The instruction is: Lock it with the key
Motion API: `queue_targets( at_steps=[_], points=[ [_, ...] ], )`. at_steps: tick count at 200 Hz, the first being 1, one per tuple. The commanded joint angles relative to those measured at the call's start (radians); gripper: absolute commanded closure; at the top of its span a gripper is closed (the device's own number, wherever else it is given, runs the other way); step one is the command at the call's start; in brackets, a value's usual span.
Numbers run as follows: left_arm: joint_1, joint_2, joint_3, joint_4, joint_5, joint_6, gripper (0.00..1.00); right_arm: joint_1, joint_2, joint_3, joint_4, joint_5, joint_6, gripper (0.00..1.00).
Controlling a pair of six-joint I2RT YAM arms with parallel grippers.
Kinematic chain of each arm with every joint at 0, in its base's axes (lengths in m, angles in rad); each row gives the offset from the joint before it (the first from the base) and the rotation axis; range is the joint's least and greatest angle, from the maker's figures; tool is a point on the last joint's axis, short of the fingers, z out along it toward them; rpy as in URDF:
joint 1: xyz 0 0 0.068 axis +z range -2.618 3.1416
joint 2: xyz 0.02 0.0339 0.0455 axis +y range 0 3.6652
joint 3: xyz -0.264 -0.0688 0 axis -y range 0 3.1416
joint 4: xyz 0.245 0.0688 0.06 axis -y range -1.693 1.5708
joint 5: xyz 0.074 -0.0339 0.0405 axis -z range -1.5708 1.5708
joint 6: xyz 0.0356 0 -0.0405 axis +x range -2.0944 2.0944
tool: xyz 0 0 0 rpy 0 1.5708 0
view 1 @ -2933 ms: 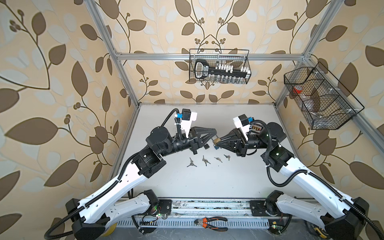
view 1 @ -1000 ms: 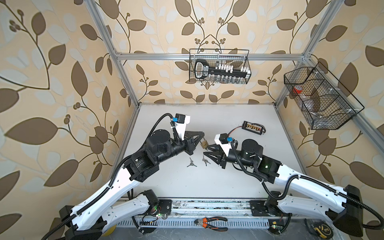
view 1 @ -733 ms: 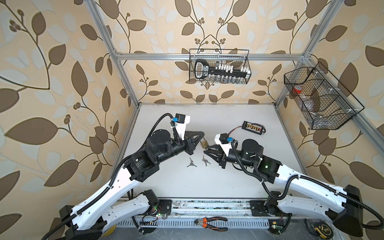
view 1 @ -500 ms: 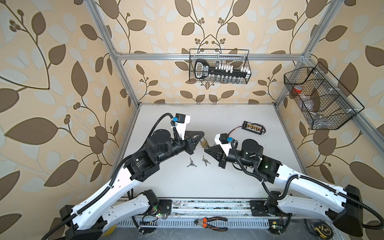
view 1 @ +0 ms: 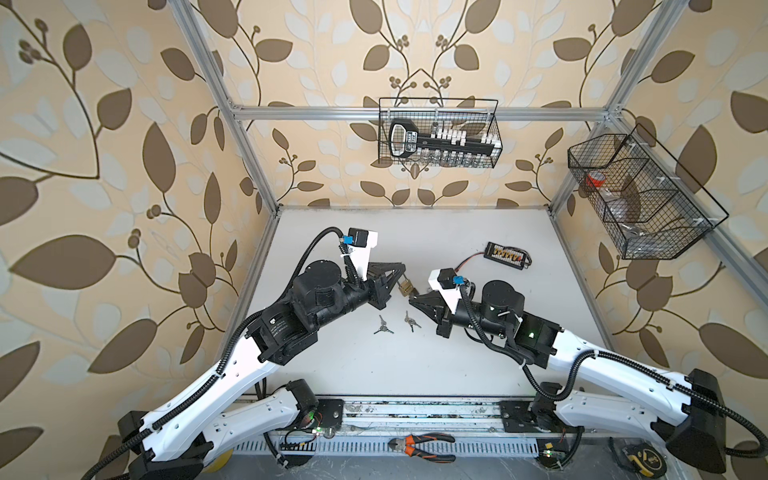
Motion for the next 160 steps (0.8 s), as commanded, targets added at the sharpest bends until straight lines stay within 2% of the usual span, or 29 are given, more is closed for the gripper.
queue_targets(
  at_steps=[1,52,91,121,160],
  points=[
    [0.006,-0.047,0.020,0.060,-0.056,-0.018,1.00,0.003,0.022,-0.099,0.005,-0.008,0.068,1.00],
    [0.005,-0.065,0.005,0.047,-0.095,-0.019,1.00,-0.005,-0.026,-0.173,-0.011,0.103,0.105,1.00],
    [0.006,-0.032,0.011,-0.059,-0.158,-0.026,1.00,-0.118,-0.035,-0.177,-0.125,0.121,0.130,1.00],
    [0.005,0.026,0.022,-0.168,-0.219,-0.046,1.00,-0.168,0.023,-0.156,-0.220,0.233,0.198,1.00],
    [0.024,0.081,-0.010,-0.197,-0.186,-0.088,1.00,-0.302,0.139,-0.133,-0.281,0.192,0.310,1.00]
  ],
)
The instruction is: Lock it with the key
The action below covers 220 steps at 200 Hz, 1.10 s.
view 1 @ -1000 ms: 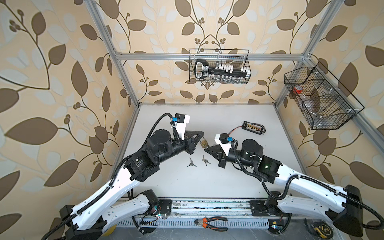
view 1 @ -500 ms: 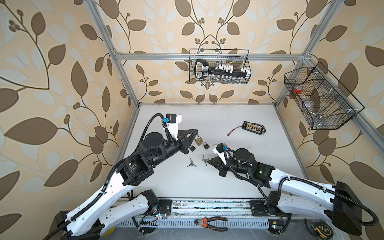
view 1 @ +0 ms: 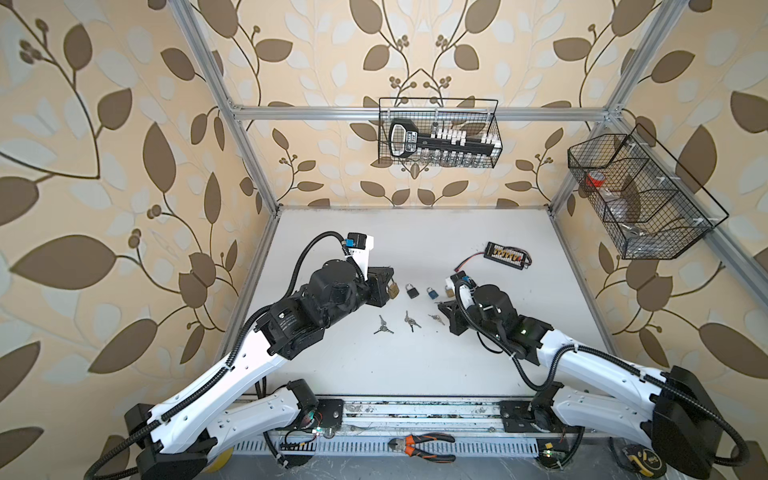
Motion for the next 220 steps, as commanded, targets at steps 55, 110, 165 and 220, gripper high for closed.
queue_targets(
  at_steps=[55,110,165,220],
  points=[
    [0.104,0.012,-0.056,-0.016,0.080,-0.085,1.00,-0.309,0.116,0.001,-0.154,-0.033,0.217,1.00],
    [0.133,0.037,-0.064,0.004,0.146,-0.092,1.00,-0.419,0.257,0.044,-0.193,-0.183,0.133,1.00],
    [0.134,0.010,-0.068,0.010,0.140,-0.098,1.00,-0.427,0.327,0.069,-0.207,-0.182,0.113,0.96],
    [0.144,-0.004,-0.077,0.001,0.144,-0.098,1.00,-0.430,0.291,0.074,-0.218,-0.122,0.149,0.71]
  ],
)
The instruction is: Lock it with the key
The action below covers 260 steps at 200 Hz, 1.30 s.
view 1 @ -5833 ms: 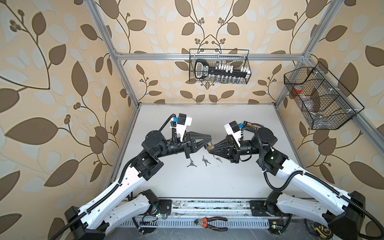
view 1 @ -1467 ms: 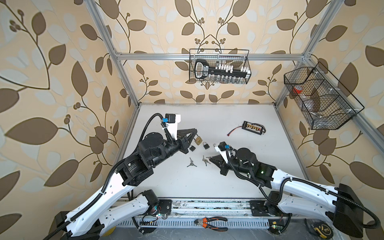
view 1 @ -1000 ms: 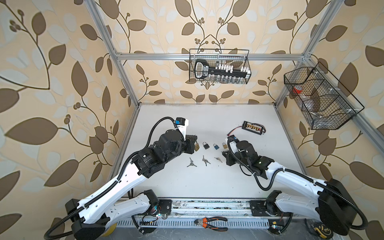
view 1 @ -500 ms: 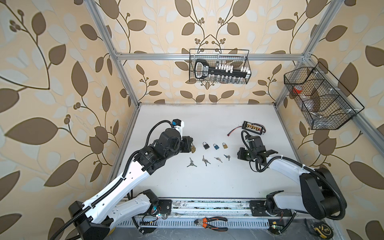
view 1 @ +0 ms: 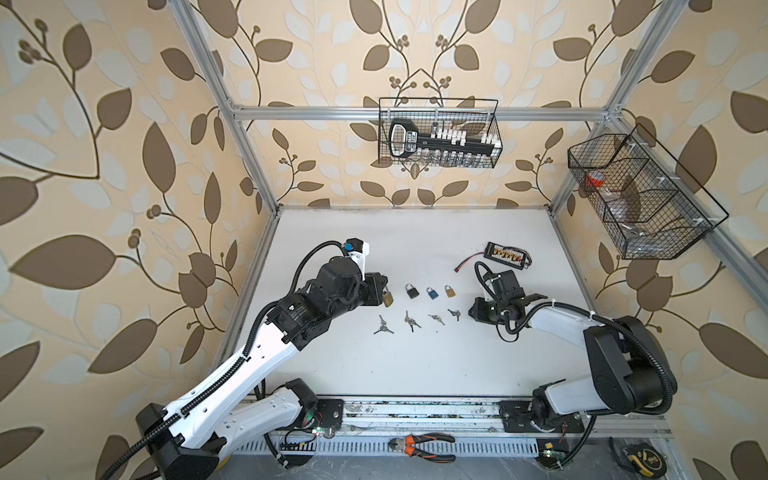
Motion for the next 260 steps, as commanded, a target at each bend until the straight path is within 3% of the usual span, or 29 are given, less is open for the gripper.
queue_targets(
  at_steps=[1,22,46,79,97,114,138,183,260],
  points=[
    [0.014,-0.024,-0.005,0.031,0.014,-0.015,1.00,-0.005,-0.039,0.023,-0.039,0.044,0.021,0.70],
    [0.035,-0.027,-0.016,0.048,0.038,-0.029,1.00,-0.010,-0.137,0.025,-0.060,0.122,0.050,0.58],
    [0.081,-0.034,-0.049,0.088,0.103,-0.064,1.00,-0.009,-0.265,0.036,-0.063,0.166,0.022,0.53],
    [0.131,-0.021,-0.089,0.159,0.188,-0.113,1.00,0.023,-0.412,0.063,0.021,0.005,-0.104,0.41],
    [0.139,-0.003,-0.097,0.190,0.219,-0.127,1.00,0.095,-0.431,0.116,-0.001,-0.024,-0.183,0.28],
    [0.139,0.016,-0.097,0.217,0.246,-0.132,1.00,0.190,-0.455,0.145,0.009,-0.035,-0.227,0.22],
    [0.139,0.053,-0.089,0.240,0.300,-0.128,1.00,0.325,-0.474,0.169,0.049,-0.054,-0.271,0.19],
    [0.135,0.118,-0.086,0.303,0.430,-0.145,1.00,0.586,-0.423,0.223,0.094,0.080,-0.314,0.17],
    [0.077,0.123,-0.114,0.350,0.400,-0.174,1.00,0.673,-0.241,0.297,0.113,0.171,-0.267,0.18]
  ],
)
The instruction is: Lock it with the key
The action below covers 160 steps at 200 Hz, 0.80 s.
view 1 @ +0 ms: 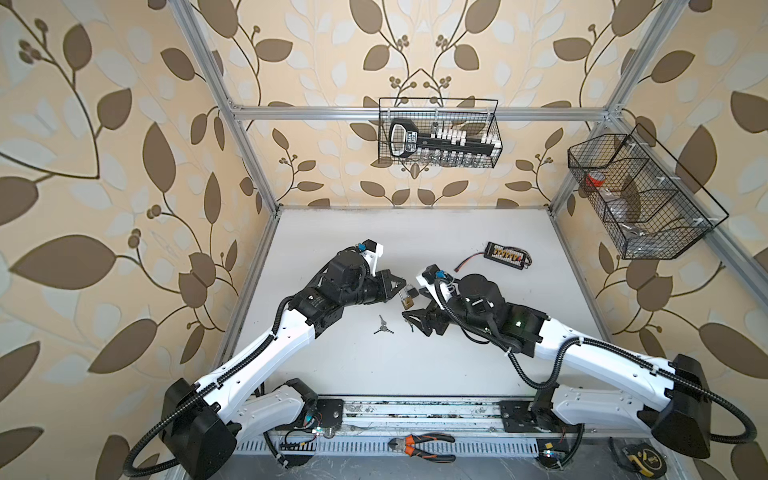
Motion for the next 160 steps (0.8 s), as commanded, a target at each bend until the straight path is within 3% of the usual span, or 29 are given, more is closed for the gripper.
queue_targets(
  at_steps=[1,37,78,160],
  points=[
    [-0.017,-0.005,0.001,0.065,0.013,-0.016,1.00,0.008,0.030,0.041,0.020,0.055,0.025,0.18],
    [-0.029,-0.002,0.005,0.065,0.007,-0.010,1.00,0.007,0.062,0.062,0.005,0.126,0.060,0.26],
    [-0.031,-0.004,0.004,0.064,0.009,-0.001,1.00,0.006,0.068,0.052,0.031,0.078,0.099,0.40],
    [-0.032,-0.009,0.016,0.060,0.008,0.015,1.00,-0.002,0.066,0.059,0.027,0.075,0.112,0.76]
  ],
)
